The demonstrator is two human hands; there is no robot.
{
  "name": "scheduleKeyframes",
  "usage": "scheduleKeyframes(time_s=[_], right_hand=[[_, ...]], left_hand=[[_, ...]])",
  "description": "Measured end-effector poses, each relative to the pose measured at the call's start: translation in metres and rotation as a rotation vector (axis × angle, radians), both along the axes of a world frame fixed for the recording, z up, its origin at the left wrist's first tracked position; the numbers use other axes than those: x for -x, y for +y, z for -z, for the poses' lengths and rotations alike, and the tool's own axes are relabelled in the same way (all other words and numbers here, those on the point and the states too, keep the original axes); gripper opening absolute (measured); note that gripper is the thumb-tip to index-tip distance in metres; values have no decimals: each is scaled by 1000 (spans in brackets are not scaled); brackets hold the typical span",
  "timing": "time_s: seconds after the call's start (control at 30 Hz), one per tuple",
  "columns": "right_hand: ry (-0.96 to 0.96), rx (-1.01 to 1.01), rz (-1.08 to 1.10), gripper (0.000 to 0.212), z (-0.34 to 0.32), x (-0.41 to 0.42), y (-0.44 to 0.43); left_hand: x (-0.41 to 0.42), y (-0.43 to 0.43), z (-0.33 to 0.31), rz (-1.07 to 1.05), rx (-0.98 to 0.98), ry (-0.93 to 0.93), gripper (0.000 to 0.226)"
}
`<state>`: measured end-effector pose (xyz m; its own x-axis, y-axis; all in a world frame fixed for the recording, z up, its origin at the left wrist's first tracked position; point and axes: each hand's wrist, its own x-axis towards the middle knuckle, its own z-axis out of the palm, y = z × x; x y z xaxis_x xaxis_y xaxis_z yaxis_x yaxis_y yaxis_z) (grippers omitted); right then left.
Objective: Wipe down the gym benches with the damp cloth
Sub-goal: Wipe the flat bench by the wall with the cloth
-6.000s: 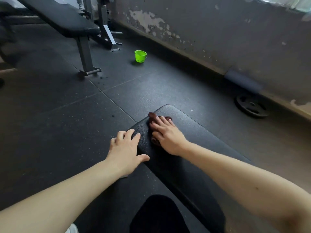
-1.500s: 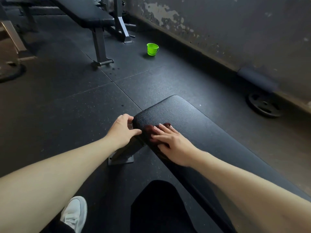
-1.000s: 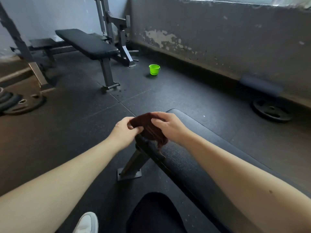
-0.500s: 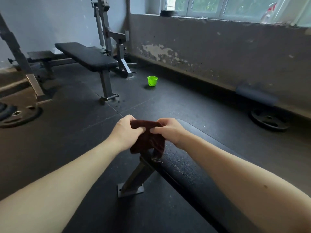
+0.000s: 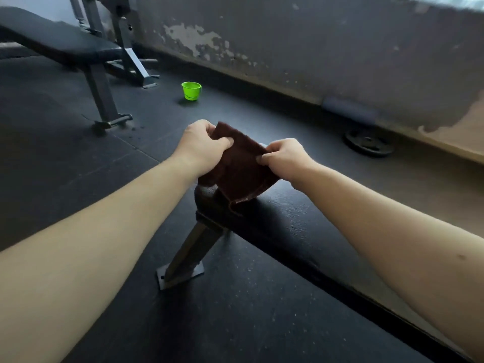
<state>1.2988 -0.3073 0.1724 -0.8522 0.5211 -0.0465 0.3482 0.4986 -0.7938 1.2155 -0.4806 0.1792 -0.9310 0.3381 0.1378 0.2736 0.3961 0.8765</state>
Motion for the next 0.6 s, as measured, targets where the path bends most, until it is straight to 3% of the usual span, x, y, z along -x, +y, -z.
scheduleKeyframes(time_s=[0.2, 0.3, 0.43, 0.6], right_hand=[[90, 272, 368, 19, -16, -45, 41], [177, 320, 517, 14, -21, -86, 60], [324, 484, 696, 8, -26, -179, 75], [504, 653, 966, 27, -29, -310, 81]], left_hand=[[-25, 75, -20, 232, 8, -71, 20], [-57, 114, -27, 363, 19, -87, 20], [-124, 179, -26, 593, 30, -46, 22], [-247, 224, -33, 961, 36, -62, 20]])
